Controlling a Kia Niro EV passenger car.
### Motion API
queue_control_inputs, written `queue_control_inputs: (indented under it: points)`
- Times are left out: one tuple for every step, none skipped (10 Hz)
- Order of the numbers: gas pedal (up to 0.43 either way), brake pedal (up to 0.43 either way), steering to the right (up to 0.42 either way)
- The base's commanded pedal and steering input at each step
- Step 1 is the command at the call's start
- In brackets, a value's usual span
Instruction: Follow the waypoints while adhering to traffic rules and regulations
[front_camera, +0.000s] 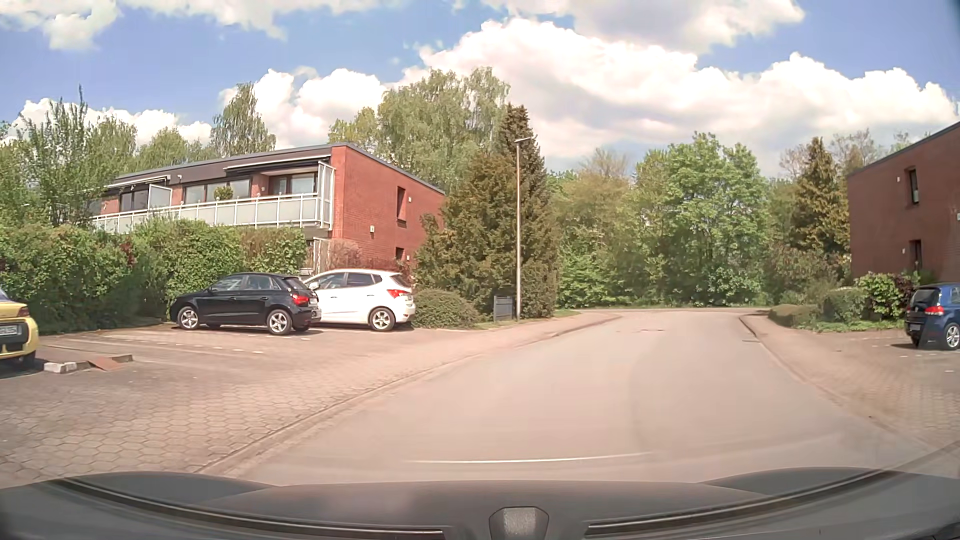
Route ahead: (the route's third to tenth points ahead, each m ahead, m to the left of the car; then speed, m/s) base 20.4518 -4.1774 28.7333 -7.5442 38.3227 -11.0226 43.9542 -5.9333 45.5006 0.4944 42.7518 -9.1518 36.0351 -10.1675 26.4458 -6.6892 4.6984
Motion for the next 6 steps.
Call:
queue_control_inputs:
  points:
    - [0.0,0.0,0.175]
    - [0.0,0.0,0.196]
    - [0.0,0.0,0.209]
    - [0.0,0.0,0.214]
    - [0.0,0.0,0.214]
    - [0.039,0.0,0.215]
